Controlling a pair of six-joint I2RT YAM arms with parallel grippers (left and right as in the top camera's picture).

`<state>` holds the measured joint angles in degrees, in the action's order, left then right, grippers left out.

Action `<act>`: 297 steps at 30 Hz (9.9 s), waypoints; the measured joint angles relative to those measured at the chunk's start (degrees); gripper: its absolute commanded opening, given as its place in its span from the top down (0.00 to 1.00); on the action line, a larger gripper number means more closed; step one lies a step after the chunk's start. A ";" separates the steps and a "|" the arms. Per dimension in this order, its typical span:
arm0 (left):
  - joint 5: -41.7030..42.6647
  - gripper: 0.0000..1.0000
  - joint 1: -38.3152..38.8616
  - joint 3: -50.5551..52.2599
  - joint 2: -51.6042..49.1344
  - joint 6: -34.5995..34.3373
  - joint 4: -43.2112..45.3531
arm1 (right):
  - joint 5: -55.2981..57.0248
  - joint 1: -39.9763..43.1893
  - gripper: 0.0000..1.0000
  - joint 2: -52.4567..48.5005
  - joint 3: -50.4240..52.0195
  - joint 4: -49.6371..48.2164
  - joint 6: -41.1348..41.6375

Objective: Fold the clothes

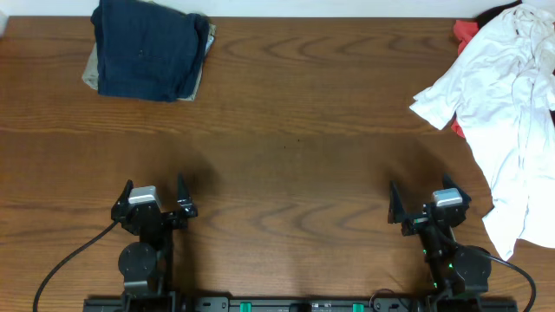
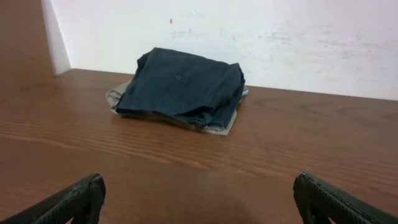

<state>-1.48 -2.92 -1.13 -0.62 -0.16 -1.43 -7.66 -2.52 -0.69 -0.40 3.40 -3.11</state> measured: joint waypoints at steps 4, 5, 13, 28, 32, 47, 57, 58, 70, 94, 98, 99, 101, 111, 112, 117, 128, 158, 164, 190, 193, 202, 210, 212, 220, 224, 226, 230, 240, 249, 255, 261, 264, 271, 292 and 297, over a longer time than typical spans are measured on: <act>0.00 0.02 0.00 0.00 0.00 0.00 0.00 | 0.00 0.00 0.01 0.00 0.00 0.00 0.00; 0.00 0.02 0.00 0.00 0.00 0.00 0.00 | 0.00 0.00 0.01 0.00 0.00 0.00 0.00; 0.00 0.02 0.00 0.00 0.00 0.00 0.00 | 0.00 -0.02 0.01 0.00 0.00 0.00 0.00; 0.00 0.02 0.00 0.00 0.00 0.00 0.00 | 0.00 0.00 0.01 0.00 0.00 0.00 0.00; 0.00 0.02 0.00 0.00 0.00 0.00 0.00 | 0.00 0.00 0.01 0.00 0.00 0.00 0.00; 0.00 0.02 0.00 0.00 0.00 0.00 0.00 | 1.99 0.00 0.01 0.00 0.00 0.04 -0.07; 0.90 0.03 0.00 0.00 0.00 -0.55 0.35 | 2.38 0.00 0.01 0.00 0.00 -6.08 -0.07; 1.49 0.02 0.00 0.00 0.00 -1.40 0.44 | 2.38 0.00 0.01 0.00 0.00 -7.63 -0.07; 7.41 0.02 0.00 -6.43 -1.68 -4.55 -0.24 | 1.66 0.00 0.01 -0.13 -1.57 -15.80 -0.07; 7.56 0.02 0.02 -61.31 -53.37 -2.64 -43.06 | -4.11 2.69 0.01 -61.55 -65.68 30.14 -2.99; 7.56 0.02 0.00 -61.96 -60.15 -2.58 -45.18 | -5.29 2.99 0.01 -72.78 -72.24 34.56 -5.25; 7.56 0.02 0.00 -61.96 -61.59 -2.58 -45.44 | -5.44 2.99 0.01 -74.84 -72.81 34.47 -5.60; 7.56 0.02 0.00 -61.96 -64.76 -2.58 -45.59 | -5.77 2.99 0.01 -79.28 -73.18 33.79 -6.36; 8.39 0.02 0.00 -61.99 -78.68 -2.60 -47.06 | -4.98 2.99 0.11 -95.65 -73.18 28.79 -7.04; 8.66 0.02 0.00 -61.99 -79.62 -2.60 -46.99 | -4.04 3.06 0.12 -96.98 -73.18 27.58 -6.43; 9.07 0.02 0.00 -61.99 -82.49 -2.60 -46.75 | 3.02 4.68 0.15 -103.34 -73.37 21.62 -0.81; 9.27 0.02 0.00 -61.99 -82.64 -2.60 -46.71 | 15.50 8.07 0.16 -115.16 -73.40 18.78 9.81; 4.98 0.13 0.00 -69.40 -81.74 -2.58 -48.24 | -0.57 4.90 0.99 -111.58 -75.63 26.69 12.55; 1.44 0.13 0.00 -73.99 -78.79 -2.58 -48.68 | -5.27 -5.73 0.99 -99.58 -78.29 31.54 10.10; 0.81 0.12 -11.82 -74.62 -77.18 -2.40 -52.28 | -16.39 -23.67 0.34 -91.54 -85.37 44.37 6.01; 3.96 0.12 -8.35 -74.62 -77.22 -1.27 -51.23 | -14.67 -16.04 0.32 -91.23 -85.48 45.46 6.80; 7.63 0.12 12.24 -74.79 -84.72 6.34 -44.59 | -11.72 1.64 0.30 -91.71 -85.48 45.51 8.11; 7.76 0.12 30.49 -74.79 -98.57 11.78 -36.70 | -9.75 9.60 0.28 -91.71 -85.48 47.67 8.15; 7.80 0.12 33.48 -74.79 -100.89 12.28 -33.40 | -9.25 10.23 0.28 -91.71 -85.46 48.37 8.13; 5.20 0.12 40.19 -74.79 -107.62 12.68 -23.63 | -8.79 10.56 0.28 -91.71 -85.44 49.09 8.13; 4.26 0.14 40.74 -74.82 -110.09 12.68 -22.69 | -8.57 10.56 0.28 -91.71 -85.44 49.09 8.13; 3.91 0.15 40.74 -75.06 -111.10 12.68 -22.51 | -8.52 10.56 0.28 -91.71 -85.44 49.09 8.11; 2.45 0.17 40.76 -76.83 -113.79 12.70 -22.14 | -8.37 10.56 0.28 -91.71 -85.42 49.09 8.11; 0.17 0.29 40.76 -78.36 -116.30 13.49 -20.44 | -7.74 10.56 0.27 -91.71 -85.35 49.11 8.11; -0.50 0.34 41.22 -78.42 -117.15 15.08 -20.20 | -5.88 10.56 0.27 -91.71 -85.33 49.11 8.11; -4.26 0.32 41.31 -79.52 -117.20 18.21 -24.06 | -5.31 10.56 0.27 -91.71 -85.33 49.20 8.11; -2.60 0.37 41.29 -79.60 -117.24 20.13 -26.47 | -5.22 10.56 0.26 -91.71 -85.31 48.61 8.13; -1.62 0.43 41.35 -79.60 -117.24 20.65 -27.56 | -5.14 10.56 0.26 -91.71 -85.31 48.61 8.11; -0.24 0.59 41.38 -79.60 -117.24 21.20 -27.96 | -4.92 10.56 0.26 -91.71 -85.29 48.65 8.11; 2.01 0.94 41.40 -79.60 -117.24 21.44 -27.26 | -4.61 10.56 0.26 -91.71 -85.29 48.72 8.11; 2.19 0.94 41.40 -79.60 -117.24 21.66 -26.36 | -4.50 10.56 0.26 -91.71 -85.29 48.83 8.13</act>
<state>0.71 38.48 -80.73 -117.86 21.50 -27.79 -12.16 8.03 -92.40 -85.69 52.23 5.02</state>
